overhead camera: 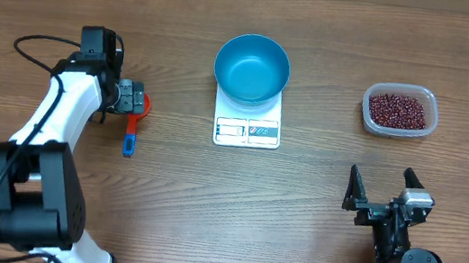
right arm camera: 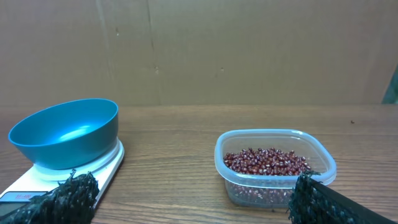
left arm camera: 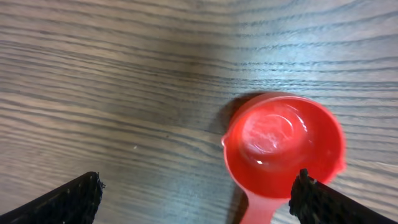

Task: Scoop item into bowl and weigh 150g on scale
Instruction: 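Align the left gripper fingers around the red cup's rim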

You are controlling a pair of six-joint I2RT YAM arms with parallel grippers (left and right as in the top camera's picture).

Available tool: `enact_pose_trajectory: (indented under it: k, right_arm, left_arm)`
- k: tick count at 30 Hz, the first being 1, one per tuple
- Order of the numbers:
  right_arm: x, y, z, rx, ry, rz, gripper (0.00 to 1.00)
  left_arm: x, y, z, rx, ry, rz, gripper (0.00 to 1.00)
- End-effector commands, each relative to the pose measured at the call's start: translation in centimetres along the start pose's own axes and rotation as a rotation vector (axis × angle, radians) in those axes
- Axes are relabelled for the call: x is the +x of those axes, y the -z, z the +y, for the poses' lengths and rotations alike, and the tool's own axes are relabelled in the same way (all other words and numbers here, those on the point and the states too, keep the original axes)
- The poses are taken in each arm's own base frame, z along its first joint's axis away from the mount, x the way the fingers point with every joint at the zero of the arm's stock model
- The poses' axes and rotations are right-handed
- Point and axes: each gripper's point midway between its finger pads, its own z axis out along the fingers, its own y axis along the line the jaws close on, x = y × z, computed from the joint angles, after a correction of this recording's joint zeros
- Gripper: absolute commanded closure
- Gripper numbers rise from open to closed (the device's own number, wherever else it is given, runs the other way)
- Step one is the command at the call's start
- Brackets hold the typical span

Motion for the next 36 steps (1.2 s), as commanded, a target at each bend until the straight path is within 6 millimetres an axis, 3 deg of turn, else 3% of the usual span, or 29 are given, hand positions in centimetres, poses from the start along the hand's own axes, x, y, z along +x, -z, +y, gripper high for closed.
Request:
enact_pose_trajectory:
  k: [1,27,36]
  right_arm:
    - [0.2,0.0,0.2,-0.007,0.005,-0.002,0.00]
    - [0.2,0.0,0.2,-0.007,0.005,-0.001,0.00]
    - [0.2,0.0,0.2,-0.007,0.005,-0.002,0.00]
  left_arm:
    - [1.1,-1.6,0.2,-0.013,0.015,0.047,0.01]
    - [1.0,-1.8,0.2,-0.013,0.016,0.042,0.00]
    - [1.6,-3.3,0.0,-0.015,0.011,0.073,0.01]
